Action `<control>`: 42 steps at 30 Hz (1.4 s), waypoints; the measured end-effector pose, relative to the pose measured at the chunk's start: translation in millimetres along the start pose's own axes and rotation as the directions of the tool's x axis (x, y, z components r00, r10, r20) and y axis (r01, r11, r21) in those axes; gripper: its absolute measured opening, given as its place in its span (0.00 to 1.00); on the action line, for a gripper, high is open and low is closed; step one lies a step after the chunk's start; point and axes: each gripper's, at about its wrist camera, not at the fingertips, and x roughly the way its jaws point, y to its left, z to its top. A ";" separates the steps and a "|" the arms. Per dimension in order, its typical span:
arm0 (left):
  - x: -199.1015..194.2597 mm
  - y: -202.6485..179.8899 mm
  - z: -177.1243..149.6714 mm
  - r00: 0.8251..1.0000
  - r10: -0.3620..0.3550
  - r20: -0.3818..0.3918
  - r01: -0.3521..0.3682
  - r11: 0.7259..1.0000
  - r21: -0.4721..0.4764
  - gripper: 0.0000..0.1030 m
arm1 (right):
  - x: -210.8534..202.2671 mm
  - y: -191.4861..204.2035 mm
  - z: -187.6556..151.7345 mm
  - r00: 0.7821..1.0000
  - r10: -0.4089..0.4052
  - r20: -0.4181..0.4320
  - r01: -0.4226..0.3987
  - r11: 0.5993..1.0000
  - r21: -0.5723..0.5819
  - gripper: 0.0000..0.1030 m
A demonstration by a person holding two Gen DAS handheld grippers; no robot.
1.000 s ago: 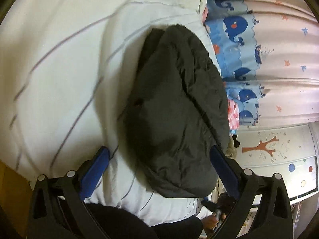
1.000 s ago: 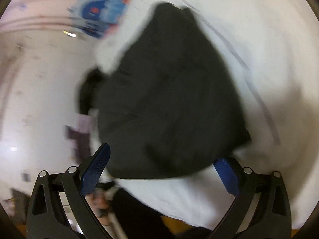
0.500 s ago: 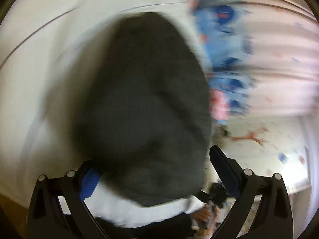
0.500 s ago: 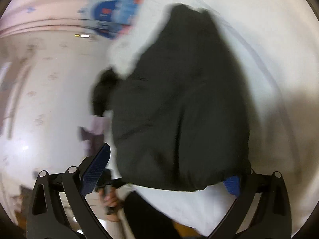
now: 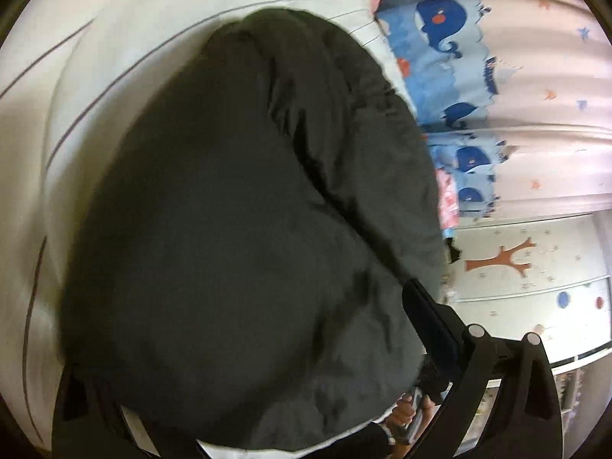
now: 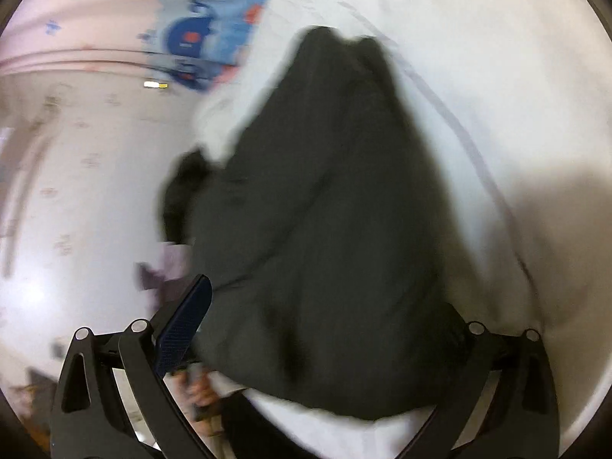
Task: Fold large clothes
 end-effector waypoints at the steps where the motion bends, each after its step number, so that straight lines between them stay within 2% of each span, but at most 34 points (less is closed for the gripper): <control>1: -0.8 -1.4 3.1 1.000 0.006 0.008 -0.006 1.000 -0.004 0.92 | 0.1 -0.7 2.2 0.999 -0.029 0.013 0.029 1.000 0.000 0.74; 2: -0.5 -3.4 4.7 1.000 0.015 0.021 -0.015 1.000 -0.006 0.90 | -0.4 3.9 2.4 0.999 -0.038 0.033 0.038 0.999 -0.022 0.50; 3: -3.3 -2.7 7.7 0.999 0.025 0.034 -0.025 1.000 -0.003 0.85 | -2.5 6.3 0.6 0.999 -0.034 0.042 0.036 0.999 -0.039 0.41; 4: -2.7 -4.6 8.4 0.999 0.032 0.031 -0.033 0.999 0.004 0.62 | -5.5 10.8 -1.5 0.998 -0.033 0.053 0.036 0.998 -0.057 0.31; 5: -2.8 -7.6 9.6 0.999 0.025 0.022 -0.025 1.000 0.011 0.47 | -8.3 18.3 -3.0 0.997 -0.034 0.065 0.040 0.996 -0.086 0.24; 7: -15.5 -14.1 7.0 0.999 0.008 0.041 -0.010 0.999 0.043 0.31 | -3.8 39.1 -9.9 0.995 -0.042 0.087 0.055 0.988 -0.144 0.20; 10: -46.8 -39.7 -1.1 0.996 -0.030 0.088 0.019 0.992 0.127 0.24 | -17.3 75.5 -25.2 0.993 0.006 0.120 0.022 0.973 -0.231 0.18; 13: -84.5 -47.0 -16.2 0.991 -0.080 0.106 0.062 0.984 0.167 0.24 | -37.7 107.4 -47.0 0.992 0.034 0.122 0.005 0.951 -0.309 0.17; 15: -94.8 -35.6 -26.7 0.993 -0.072 0.094 0.058 0.987 0.149 0.24 | -47.1 109.5 -65.0 0.996 0.021 0.085 0.008 0.945 -0.328 0.18; 16: -94.0 -27.8 -28.8 0.995 -0.058 0.080 0.046 0.990 0.136 0.31 | -44.9 102.5 -73.4 0.999 -0.019 0.049 0.033 0.945 -0.327 0.18; 18: -74.4 8.3 -29.6 1.000 -0.009 -0.024 0.010 0.999 0.047 0.46 | -39.8 78.3 -84.0 0.991 -0.130 -0.006 0.123 0.948 -0.294 0.24; 19: -66.9 20.5 -29.7 0.998 -0.010 -0.057 0.010 1.000 -0.002 0.59 | -34.7 65.1 -83.9 0.987 -0.158 -0.040 0.142 0.954 -0.266 0.28; 20: -61.9 33.0 -30.3 0.997 -0.037 -0.075 0.033 0.998 -0.050 0.61 | -34.1 45.9 -84.3 0.985 -0.164 -0.061 0.147 0.965 -0.215 0.36; 22: -65.4 35.7 -29.7 0.997 -0.050 -0.052 0.048 0.998 -0.047 0.63 | -50.7 28.9 -87.4 0.990 -0.135 -0.034 0.129 0.981 -0.143 0.41; 23: -66.3 33.5 -28.4 0.998 -0.046 -0.042 0.045 0.998 -0.041 0.69 | -61.7 29.3 -87.8 0.991 -0.136 -0.003 0.135 0.983 -0.127 0.44; 25: -62.4 28.5 -23.2 0.998 -0.038 -0.042 0.036 0.999 -0.041 0.76 | -81.4 31.8 -88.6 0.981 -0.184 0.064 0.191 0.973 -0.130 0.50; 27: -56.7 24.1 -19.2 0.999 -0.016 -0.035 0.014 0.999 -0.047 0.81 | -105.6 48.4 -85.1 0.931 -0.299 0.210 0.332 0.932 -0.147 0.50; 28: -55.5 21.7 -18.6 1.000 -0.011 -0.029 0.009 0.999 -0.048 0.82 | -111.1 58.5 -81.9 0.916 -0.309 0.258 0.356 0.920 -0.164 0.50; 30: -53.3 12.4 -22.2 1.000 0.010 0.007 -0.009 1.000 -0.024 0.82 | -109.1 98.0 -77.3 0.902 -0.281 0.327 0.367 0.899 -0.240 0.56; 31: -52.7 6.6 -23.6 1.000 0.021 0.020 -0.021 1.000 -0.006 0.81 | -99.8 118.4 -74.6 0.900 -0.273 0.339 0.375 0.882 -0.285 0.64; 32: -55.6 2.7 -25.6 0.999 0.012 0.039 -0.012 1.000 0.009 0.79 | -82.1 144.3 -69.1 0.899 -0.276 0.340 0.394 0.849 -0.353 0.73; 33: -57.6 1.1 -27.4 0.999 -0.002 0.045 0.001 1.000 0.015 0.75 | -59.2 167.4 -62.9 0.901 -0.282 0.329 0.407 0.812 -0.419 0.76; 34: -61.8 -0.1 -32.8 0.999 0.001 0.051 -0.002 1.000 0.031 0.65 | -40.3 183.0 -60.1 0.903 -0.290 0.317 0.415 0.782 -0.466 0.79; 36: -66.1 -1.9 -39.5 0.998 0.012 0.069 -0.016 0.998 0.063 0.57 | 31.2 221.7 -43.9 0.901 -0.323 0.290 0.434 0.698 -0.570 0.79; 38: -68.9 -0.3 -42.7 0.997 0.010 0.077 -0.015 0.997 0.073 0.48 | 90.8 238.3 -30.4 0.890 -0.357 0.283 0.454 0.650 -0.610 0.79; 40: -72.1 1.6 -46.4 0.997 0.005 0.082 -0.012 0.997 0.082 0.44 | 145.8 238.3 -20.5 0.844 -0.430 0.321 0.530 0.578 -0.620 0.79; 41: -72.7 0.9 -47.2 0.997 -0.001 0.083 -0.006 0.996 0.088 0.43 | 178.5 227.4 -18.4 0.795 -0.508 0.331 0.589 0.515 -0.623 0.80; 42: -70.7 -4.4 -46.6 0.997 -0.013 0.079 0.004 0.994 0.106 0.43 | 206.6 216.1 -20.3 0.771 -0.558 0.306 0.601 0.481 -0.638 0.82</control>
